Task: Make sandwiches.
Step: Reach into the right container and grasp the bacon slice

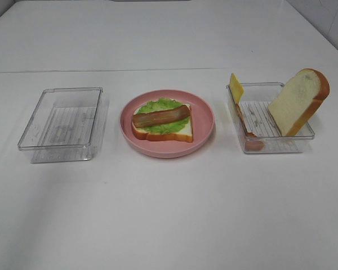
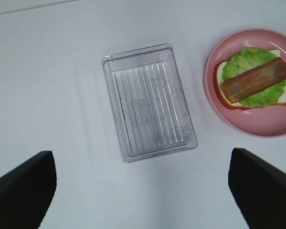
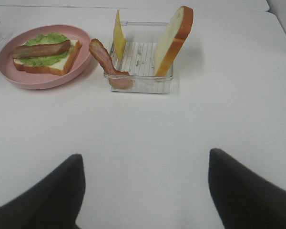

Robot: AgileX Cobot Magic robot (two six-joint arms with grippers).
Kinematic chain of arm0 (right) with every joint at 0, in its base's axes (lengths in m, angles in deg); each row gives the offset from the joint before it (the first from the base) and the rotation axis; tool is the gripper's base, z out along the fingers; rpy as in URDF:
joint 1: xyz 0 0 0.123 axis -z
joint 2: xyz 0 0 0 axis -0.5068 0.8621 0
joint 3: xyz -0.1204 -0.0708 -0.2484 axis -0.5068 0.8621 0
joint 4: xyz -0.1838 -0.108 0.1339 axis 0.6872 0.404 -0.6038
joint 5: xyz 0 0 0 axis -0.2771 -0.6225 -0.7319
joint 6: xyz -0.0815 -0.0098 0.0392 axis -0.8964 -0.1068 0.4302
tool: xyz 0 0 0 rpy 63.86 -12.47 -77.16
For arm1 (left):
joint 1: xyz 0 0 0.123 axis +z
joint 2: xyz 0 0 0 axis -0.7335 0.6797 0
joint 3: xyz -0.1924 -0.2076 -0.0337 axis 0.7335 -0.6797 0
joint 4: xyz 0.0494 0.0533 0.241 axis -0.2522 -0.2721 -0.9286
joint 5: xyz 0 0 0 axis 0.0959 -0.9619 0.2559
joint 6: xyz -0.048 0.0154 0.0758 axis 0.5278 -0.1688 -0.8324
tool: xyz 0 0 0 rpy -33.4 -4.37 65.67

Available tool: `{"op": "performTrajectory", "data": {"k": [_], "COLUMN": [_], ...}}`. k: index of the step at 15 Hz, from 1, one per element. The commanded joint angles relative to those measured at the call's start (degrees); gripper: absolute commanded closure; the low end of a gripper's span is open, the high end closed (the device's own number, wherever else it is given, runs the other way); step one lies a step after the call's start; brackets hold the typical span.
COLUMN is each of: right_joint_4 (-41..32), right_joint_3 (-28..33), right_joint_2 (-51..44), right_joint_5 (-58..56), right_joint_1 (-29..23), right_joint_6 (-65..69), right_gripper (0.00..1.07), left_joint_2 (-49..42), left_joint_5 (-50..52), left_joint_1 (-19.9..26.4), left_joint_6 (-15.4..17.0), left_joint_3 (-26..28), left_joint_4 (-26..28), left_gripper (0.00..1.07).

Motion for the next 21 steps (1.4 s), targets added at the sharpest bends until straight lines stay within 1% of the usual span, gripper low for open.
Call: {"op": "performTrajectory", "data": {"k": [1,2,3,7,8,9,10,11,14,15,16,18,19,21], "right_joint_4": [0.06,0.06,0.06,0.06,0.06,0.06,0.06,0.06,0.06,0.06,0.06,0.06,0.06,0.06], "right_joint_3": [0.11,0.11,0.11,0.11,0.11,0.11,0.11,0.11,0.11,0.11,0.11,0.11,0.11,0.11], "right_joint_2": [-0.74,-0.74,-0.74,-0.74,-0.74,-0.74,-0.74,-0.74,-0.74,-0.74,-0.74,-0.74,-0.74,-0.74], "right_joint_5": [0.52,0.52,0.52,0.52,0.52,0.52,0.52,0.52,0.52,0.52,0.52,0.57,0.57,0.57], "right_joint_1": [0.46,0.46,0.46,0.46,0.46,0.46,0.46,0.46,0.46,0.46,0.46,0.46,0.46,0.46], "right_joint_6": [-0.34,-0.34,-0.34,-0.34,-0.34,-0.34,-0.34,-0.34,-0.34,-0.34,-0.34,-0.34,-0.34,-0.34], "right_gripper": [0.38,0.38,0.38,0.38,0.38,0.38,0.38,0.38,0.38,0.38,0.38,0.38,0.38,0.38], "left_joint_2": [-6.88,-13.01,-14.78,-32.66,-35.01,-41.42,-45.61,-52.37,-64.57,-68.75,-70.76,-77.64,-81.76,-84.91], "left_joint_5": [-4.53,-4.53,-4.53,-4.53,-4.47,-3.78,-3.21,-1.55,-0.4,0.23,0.97,3.95,5.44,6.76], "left_joint_1": [-0.11,-0.11,-0.11,-0.11,-0.11,-0.11,-0.11,-0.11,-0.11,-0.11,-0.11,-0.11,-0.11,-0.11], "left_joint_6": [0.34,0.34,0.34,0.52,0.46,0.4,0.23,-1.32,-4.7,-5.1,-5.27,-7.56,-7.85,-8.14], "left_joint_3": [-5.16,-10.66,-12.26,-28.3,-29.79,-34.61,-37.7,-42.06,-50.48,-52.71,-54.03,-59.07,-62.34,-64.46], "left_joint_4": [-2.12,-2.29,-2.29,-2.01,-2.01,-2.01,-2.01,-2.01,-2.01,-2.01,-2.01,-1.43,0.4,3.55], "left_gripper": [0.14,0.14,0.14,0.14,0.14,0.14,0.14,0.14,0.14,0.14,0.14,0.14,0.14,0.14]}}
